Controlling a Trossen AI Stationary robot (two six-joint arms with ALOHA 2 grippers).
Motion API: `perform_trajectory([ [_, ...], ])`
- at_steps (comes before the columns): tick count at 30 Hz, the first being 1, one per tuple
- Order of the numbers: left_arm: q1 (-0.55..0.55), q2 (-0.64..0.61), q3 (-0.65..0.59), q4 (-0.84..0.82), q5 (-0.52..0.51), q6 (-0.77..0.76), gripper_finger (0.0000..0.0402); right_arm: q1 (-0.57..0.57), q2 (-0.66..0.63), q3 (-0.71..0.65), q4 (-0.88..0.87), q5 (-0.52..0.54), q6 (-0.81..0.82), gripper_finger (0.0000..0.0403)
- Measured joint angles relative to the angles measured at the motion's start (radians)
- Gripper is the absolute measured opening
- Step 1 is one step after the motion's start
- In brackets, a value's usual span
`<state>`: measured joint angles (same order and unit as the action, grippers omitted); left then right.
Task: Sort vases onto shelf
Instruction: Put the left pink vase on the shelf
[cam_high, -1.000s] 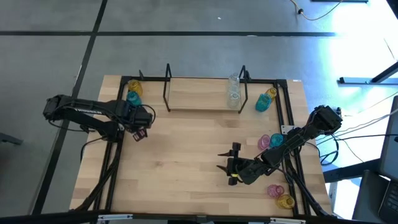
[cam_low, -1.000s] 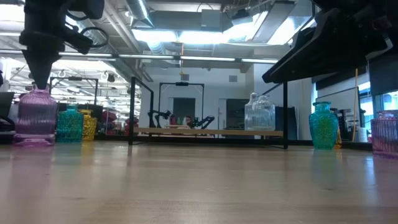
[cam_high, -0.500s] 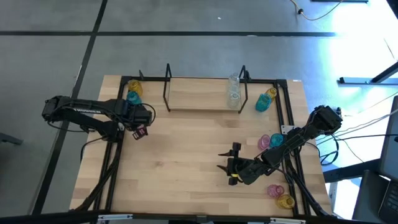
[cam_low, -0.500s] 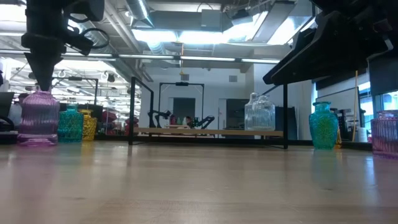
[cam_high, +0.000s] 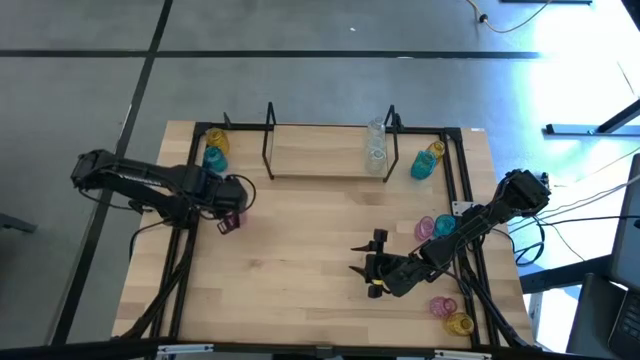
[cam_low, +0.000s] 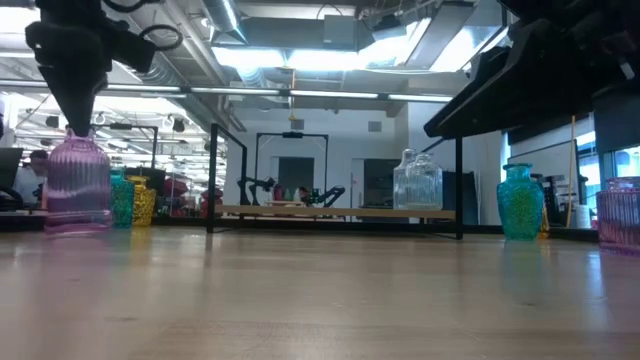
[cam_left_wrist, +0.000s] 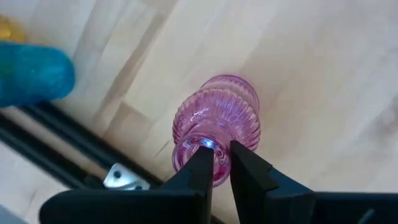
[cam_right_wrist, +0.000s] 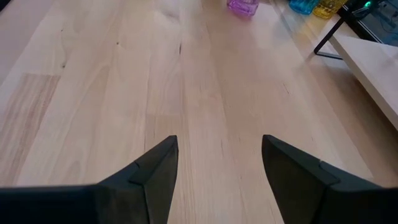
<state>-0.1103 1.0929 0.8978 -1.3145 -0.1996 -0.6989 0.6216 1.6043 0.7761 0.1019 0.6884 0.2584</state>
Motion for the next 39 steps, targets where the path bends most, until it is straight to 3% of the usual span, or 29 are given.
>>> perform_trajectory([
  [11, -0.103, 0.122, 0.056, 0.107, 0.0, 0.031, 0.0035, 0.0, 0.0, 0.0, 0.002, 0.0, -0.001, 0.0221],
  [30, -0.077, 0.704, 0.618, 0.153, -0.017, 0.368, 0.0035, -0.007, 0.0, 0.0, -0.007, -0.02, 0.004, 0.0221],
  [39, -0.049, 0.87, 0.826, 0.155, 0.004, 0.491, 0.0035, -0.007, 0.0, 0.0, -0.022, -0.027, 0.016, 0.0221],
])
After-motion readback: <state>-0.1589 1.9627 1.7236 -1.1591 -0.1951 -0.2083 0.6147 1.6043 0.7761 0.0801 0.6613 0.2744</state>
